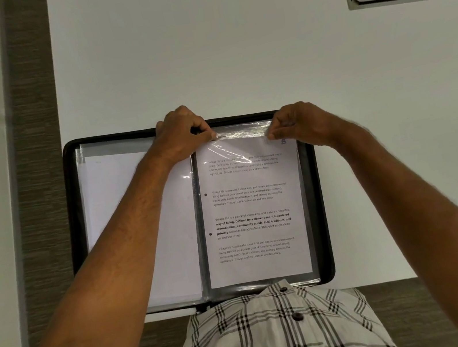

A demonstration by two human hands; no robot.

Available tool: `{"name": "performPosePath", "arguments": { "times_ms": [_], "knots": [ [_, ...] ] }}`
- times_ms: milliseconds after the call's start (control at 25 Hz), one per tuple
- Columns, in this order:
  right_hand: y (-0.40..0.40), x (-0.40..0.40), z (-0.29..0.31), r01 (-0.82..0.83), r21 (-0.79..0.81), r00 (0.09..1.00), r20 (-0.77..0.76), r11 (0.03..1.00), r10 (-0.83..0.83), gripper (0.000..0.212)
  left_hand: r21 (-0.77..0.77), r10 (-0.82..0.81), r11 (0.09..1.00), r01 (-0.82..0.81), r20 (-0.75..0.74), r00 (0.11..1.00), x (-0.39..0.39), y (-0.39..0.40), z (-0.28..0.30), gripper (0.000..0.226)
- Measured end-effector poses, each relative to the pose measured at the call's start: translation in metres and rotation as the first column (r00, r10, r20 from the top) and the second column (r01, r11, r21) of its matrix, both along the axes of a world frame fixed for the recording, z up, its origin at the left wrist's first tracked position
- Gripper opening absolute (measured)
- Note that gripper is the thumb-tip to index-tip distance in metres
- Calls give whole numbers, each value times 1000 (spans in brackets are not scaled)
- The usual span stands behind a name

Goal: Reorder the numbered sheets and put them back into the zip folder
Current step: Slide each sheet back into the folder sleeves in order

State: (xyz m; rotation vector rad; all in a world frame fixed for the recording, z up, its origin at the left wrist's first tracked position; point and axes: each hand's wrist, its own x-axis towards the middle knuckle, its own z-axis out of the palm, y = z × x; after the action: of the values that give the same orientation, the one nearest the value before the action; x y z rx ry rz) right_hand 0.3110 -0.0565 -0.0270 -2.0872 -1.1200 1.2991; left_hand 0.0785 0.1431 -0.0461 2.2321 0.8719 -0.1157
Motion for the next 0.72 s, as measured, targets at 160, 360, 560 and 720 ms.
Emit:
{"name": "performPosePath", "arguments": {
  "times_ms": [160, 360, 560, 720],
  "knots": [
    [3, -3, 7, -60, -93, 997, 48, 994, 64, 28, 46, -135, 989, 143, -147, 980, 3, 1, 1, 25],
    [-11, -19, 2, 145, 41, 987, 68, 989, -148, 29, 127, -58, 989, 74, -128, 990, 2, -13, 4, 21],
    [-59, -58, -11, 492, 212, 871, -111, 845, -479, 78, 243, 116, 963, -117, 18, 993, -41, -78, 2, 56],
    [-108, -89, -9, 645, 60, 733, -330, 762, -595, 49, 177, 217, 959, -220, 39, 975, -77, -141, 2, 56]
  ]
}}
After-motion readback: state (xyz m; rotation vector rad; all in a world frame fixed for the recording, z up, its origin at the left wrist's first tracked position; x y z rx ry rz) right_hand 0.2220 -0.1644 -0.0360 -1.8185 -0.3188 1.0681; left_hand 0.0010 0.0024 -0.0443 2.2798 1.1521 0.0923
